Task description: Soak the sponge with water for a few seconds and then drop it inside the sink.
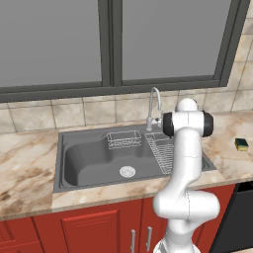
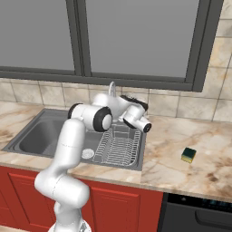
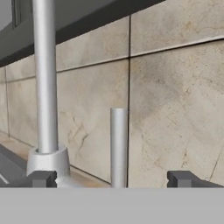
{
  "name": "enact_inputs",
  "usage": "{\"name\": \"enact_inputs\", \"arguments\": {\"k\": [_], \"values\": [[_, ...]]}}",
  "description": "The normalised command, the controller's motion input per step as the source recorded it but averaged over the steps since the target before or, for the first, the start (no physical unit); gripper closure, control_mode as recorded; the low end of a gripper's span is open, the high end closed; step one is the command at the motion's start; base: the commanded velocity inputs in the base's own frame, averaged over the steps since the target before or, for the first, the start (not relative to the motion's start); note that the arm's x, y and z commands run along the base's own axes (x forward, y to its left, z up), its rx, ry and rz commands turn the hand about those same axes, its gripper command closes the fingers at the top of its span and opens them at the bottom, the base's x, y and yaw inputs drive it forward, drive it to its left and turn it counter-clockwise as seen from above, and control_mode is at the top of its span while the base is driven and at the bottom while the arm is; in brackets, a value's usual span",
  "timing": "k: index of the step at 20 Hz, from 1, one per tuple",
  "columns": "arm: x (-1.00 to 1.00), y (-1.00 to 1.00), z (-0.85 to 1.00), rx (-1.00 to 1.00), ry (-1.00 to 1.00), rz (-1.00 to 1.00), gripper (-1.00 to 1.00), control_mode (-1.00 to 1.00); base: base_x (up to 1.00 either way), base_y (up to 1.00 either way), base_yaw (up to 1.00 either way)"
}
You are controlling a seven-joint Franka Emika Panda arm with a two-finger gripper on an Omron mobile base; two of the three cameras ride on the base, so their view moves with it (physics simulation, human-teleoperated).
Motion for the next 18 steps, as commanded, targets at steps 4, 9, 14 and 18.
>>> {"name": "enact_inputs", "arguments": {"k": [4, 9, 14, 18], "values": [[0.2, 0.0, -0.05, 0.03, 0.0, -0.02, -1.0, -1.0, 0.0, 0.0, 0.0], [0.08, 0.0, 0.0, 0.02, 0.0, -0.04, -1.0, -1.0, 0.0, 0.0, 0.0], [0.0, 0.0, 0.0, 0.06, 0.0, -0.04, -1.0, -1.0, 0.0, 0.0, 0.0], [0.0, 0.0, 0.0, 0.07, 0.0, -0.06, -1.0, -1.0, 0.0, 0.0, 0.0]]}}
